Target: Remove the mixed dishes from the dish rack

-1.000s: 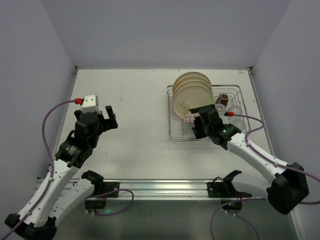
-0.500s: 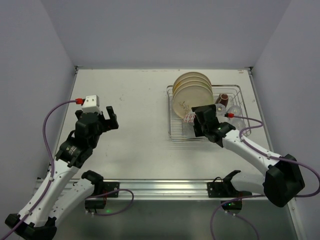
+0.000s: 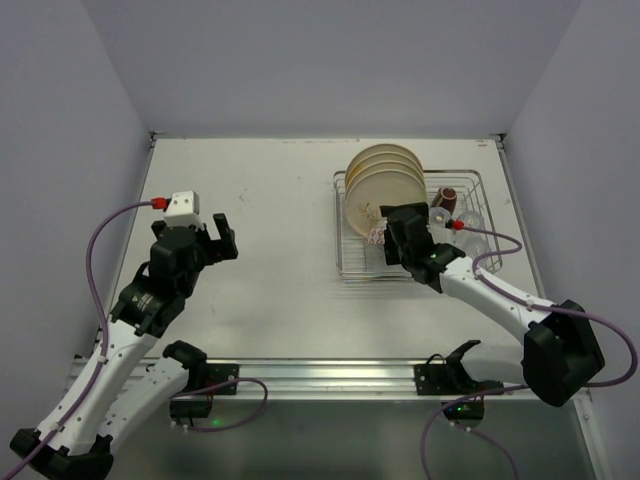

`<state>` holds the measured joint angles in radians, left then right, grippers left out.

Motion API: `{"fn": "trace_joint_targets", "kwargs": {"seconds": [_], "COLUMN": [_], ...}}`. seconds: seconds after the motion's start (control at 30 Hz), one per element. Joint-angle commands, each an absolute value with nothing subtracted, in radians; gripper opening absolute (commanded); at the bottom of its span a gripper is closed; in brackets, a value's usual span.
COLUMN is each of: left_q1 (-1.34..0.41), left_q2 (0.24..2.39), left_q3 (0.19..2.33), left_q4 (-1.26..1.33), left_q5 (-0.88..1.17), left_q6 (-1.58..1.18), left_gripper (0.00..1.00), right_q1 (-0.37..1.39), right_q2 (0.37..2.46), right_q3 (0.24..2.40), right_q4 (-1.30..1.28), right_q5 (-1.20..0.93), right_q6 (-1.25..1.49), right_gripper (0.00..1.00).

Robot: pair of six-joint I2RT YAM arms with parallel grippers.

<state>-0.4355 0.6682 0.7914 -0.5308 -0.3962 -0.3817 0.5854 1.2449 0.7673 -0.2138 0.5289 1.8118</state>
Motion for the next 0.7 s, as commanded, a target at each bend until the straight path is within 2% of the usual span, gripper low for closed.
{"fn": "trace_joint_targets", "kwargs": {"seconds": [0.0, 0.43, 0.67], "left_q1": [-0.44, -0.44, -0.44], "left_q2": [0.658, 0.66, 0.669], "left_q3": [0.785, 0.779, 0.779], "left_q4": [-0.482, -0.466, -0.463], "left_q5": [-0.383, -0.347, -0.334], "left_q6": [-0.367, -0.357, -0.353], "left_gripper": [1.0, 1.0, 1.0], "right_q1": [0.588, 0.589, 0.589], "right_q2": [1.264, 1.272, 1.272], "right_q3": [0.762, 0.666, 0.6], "right_q4": [-0.129, 0.08, 0.228], "right_q5": [0.624, 0.661, 0.672], "right_q6": [1.793, 1.721, 1.654], "right_gripper": [0.95, 0.94, 0.9]}}
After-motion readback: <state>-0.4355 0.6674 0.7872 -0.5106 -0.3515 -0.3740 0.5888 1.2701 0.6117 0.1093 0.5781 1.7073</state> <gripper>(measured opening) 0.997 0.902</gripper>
